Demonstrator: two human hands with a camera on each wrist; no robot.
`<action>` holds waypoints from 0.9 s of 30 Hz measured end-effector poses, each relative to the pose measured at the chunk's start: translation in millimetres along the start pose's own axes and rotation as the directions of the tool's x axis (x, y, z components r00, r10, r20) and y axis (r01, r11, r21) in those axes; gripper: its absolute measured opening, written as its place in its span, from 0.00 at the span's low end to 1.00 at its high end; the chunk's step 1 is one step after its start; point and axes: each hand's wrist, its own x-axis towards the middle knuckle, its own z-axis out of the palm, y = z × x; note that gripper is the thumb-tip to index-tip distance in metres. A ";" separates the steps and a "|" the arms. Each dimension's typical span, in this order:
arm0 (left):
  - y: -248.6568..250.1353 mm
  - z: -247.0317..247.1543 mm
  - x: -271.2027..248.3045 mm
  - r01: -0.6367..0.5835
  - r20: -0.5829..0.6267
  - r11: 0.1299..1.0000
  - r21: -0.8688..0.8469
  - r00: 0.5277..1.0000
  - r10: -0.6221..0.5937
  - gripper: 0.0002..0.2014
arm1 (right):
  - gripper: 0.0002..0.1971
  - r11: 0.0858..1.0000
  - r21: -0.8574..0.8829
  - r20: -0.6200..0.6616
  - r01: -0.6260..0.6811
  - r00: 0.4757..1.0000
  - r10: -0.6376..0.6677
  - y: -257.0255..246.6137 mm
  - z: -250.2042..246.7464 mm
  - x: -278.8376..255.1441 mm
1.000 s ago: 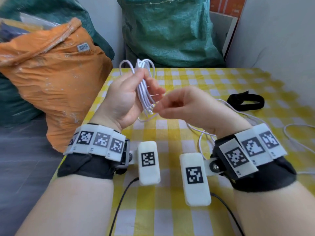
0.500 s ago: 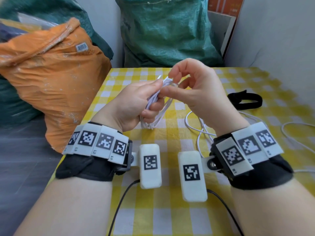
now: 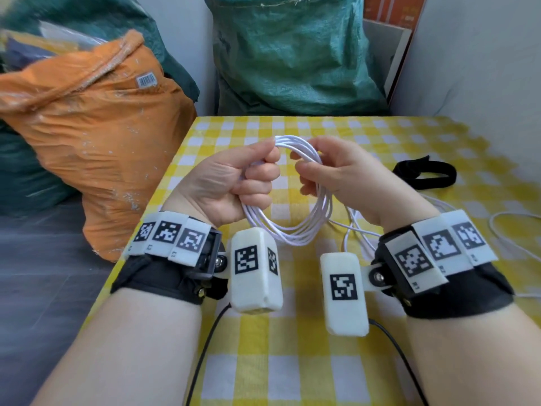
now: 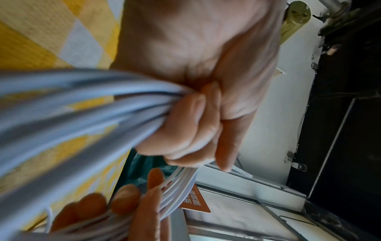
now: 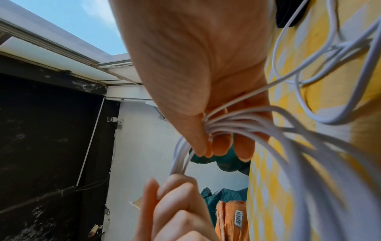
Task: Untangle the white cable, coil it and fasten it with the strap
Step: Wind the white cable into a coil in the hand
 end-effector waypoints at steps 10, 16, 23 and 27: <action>-0.8 -2.9 2.5 -0.006 -0.064 0.982 -0.188 0.998 -0.006 0.12 | 0.11 0.988 0.069 -0.014 -0.142 0.990 0.143 -1.6 1.0 0.5; 2.0 -4.8 -0.5 0.021 -0.160 0.999 -0.050 0.987 -0.029 0.13 | 0.13 0.981 0.124 0.069 -0.152 0.987 0.145 -3.0 -1.6 -4.1; 1.5 -6.4 -1.8 0.058 -0.169 0.997 0.058 0.984 -0.047 0.13 | 0.24 0.960 0.216 0.038 -0.177 0.984 0.173 -2.4 -0.7 -5.7; 1.6 -6.3 -1.6 0.071 -0.166 0.994 0.086 0.985 -0.056 0.14 | 0.24 0.944 0.266 0.030 -0.193 0.981 0.192 -2.1 0.2 -4.5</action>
